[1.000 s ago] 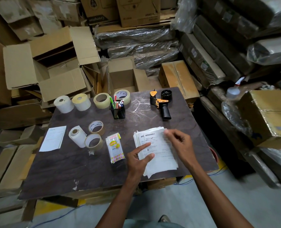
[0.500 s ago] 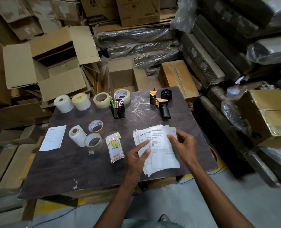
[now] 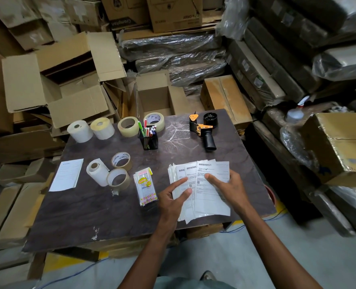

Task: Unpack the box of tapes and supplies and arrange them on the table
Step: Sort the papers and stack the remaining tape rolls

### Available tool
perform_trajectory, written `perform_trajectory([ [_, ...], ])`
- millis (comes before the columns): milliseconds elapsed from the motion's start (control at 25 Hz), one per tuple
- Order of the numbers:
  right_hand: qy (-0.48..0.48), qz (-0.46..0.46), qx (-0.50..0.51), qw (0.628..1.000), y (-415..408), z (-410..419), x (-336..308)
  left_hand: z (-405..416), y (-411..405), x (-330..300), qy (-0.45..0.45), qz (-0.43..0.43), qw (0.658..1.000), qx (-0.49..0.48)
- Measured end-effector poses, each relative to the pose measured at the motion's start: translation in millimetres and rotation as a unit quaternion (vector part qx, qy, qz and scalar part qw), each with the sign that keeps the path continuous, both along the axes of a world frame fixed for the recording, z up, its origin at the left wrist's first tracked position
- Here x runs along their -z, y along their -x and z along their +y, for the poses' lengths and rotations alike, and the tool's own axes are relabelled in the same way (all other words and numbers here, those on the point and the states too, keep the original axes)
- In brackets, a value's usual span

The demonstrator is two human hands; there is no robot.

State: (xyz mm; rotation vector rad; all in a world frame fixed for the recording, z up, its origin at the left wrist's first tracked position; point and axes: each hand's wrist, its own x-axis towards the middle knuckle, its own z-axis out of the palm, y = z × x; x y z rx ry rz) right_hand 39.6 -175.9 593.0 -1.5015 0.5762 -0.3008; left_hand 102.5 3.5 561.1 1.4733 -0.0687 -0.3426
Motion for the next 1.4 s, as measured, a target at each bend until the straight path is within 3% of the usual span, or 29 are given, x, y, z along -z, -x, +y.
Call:
perform_trajectory([
  [200, -0.032, 0.041, -0.074, 0.996, -6.7, 7.7, 2.1, -6.3, 0.9, -3.6, -0.030, -0.044, 0.998, 0.032],
  [400, 0.097, 0.048, -0.033, 0.994, -9.2, 21.0, 6.2, -12.5, 7.3, -2.4, -0.064, -0.100, 0.990, 0.073],
  [520, 0.144, -0.006, -0.084, 0.986, -3.7, 23.5, 5.3, -12.1, 5.5, 0.6, -0.050, -0.066, 0.994, 0.077],
  [600, 0.109, -0.030, -0.115, 0.987, -0.7, 20.1, 12.9, -10.0, 1.3, 3.2, -0.025, -0.037, 0.997, 0.060],
  [720, 0.075, 0.014, -0.159, 0.984, 4.4, 17.1, 25.7, -8.3, -5.2, 6.1, -0.006, -0.018, 0.998, 0.059],
  [840, 0.082, 0.025, -0.204, 0.975, 7.1, 18.5, 33.0, -8.8, -4.2, 3.8, -0.020, -0.037, 0.994, 0.096],
  [1040, 0.192, 0.002, -0.261, 0.946, 1.5, 14.3, 40.4, 0.1, -10.0, 5.3, -0.091, -0.110, 0.967, 0.209],
  [1200, 0.136, -0.020, -0.197, 0.971, -6.1, 17.0, 44.8, 8.0, -23.0, 15.9, -0.199, -0.172, 0.938, 0.227],
  [1280, 0.183, -0.029, -0.122, 0.975, -12.1, 23.0, 51.4, 4.4, -26.1, 19.6, -0.248, -0.220, 0.925, 0.185],
  [1400, 0.232, -0.036, -0.038, 0.971, -17.9, 33.1, 59.2, -2.3, -31.7, 30.4, -0.245, -0.267, 0.925, 0.116],
])
